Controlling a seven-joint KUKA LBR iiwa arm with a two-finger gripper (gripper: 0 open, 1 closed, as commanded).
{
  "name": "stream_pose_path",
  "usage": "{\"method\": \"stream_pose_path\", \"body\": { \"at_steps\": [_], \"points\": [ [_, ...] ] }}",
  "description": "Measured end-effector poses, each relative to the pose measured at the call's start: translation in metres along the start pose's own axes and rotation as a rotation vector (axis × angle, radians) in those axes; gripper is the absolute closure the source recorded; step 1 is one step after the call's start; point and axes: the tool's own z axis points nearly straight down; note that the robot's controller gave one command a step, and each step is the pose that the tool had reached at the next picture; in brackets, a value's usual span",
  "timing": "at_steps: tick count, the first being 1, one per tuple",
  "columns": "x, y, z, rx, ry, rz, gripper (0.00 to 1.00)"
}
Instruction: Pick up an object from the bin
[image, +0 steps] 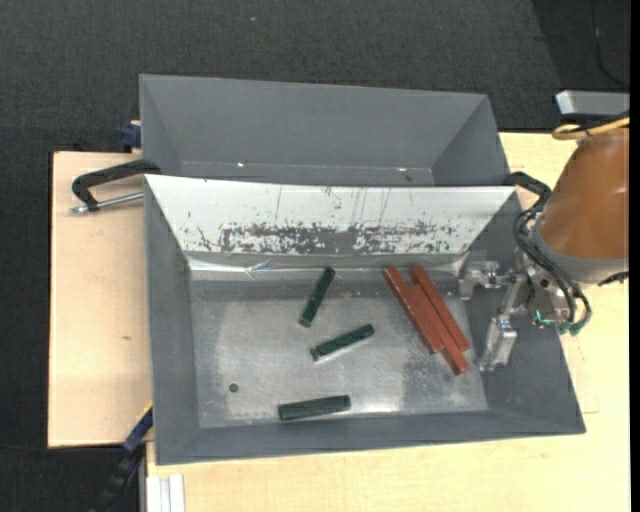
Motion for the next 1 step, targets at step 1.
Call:
{"method": "stream_pose_path", "body": {
  "at_steps": [1],
  "points": [
    [-0.0108,0.0173,0.0433,0.002,-0.007,0.011,0.0]
  ]
}}
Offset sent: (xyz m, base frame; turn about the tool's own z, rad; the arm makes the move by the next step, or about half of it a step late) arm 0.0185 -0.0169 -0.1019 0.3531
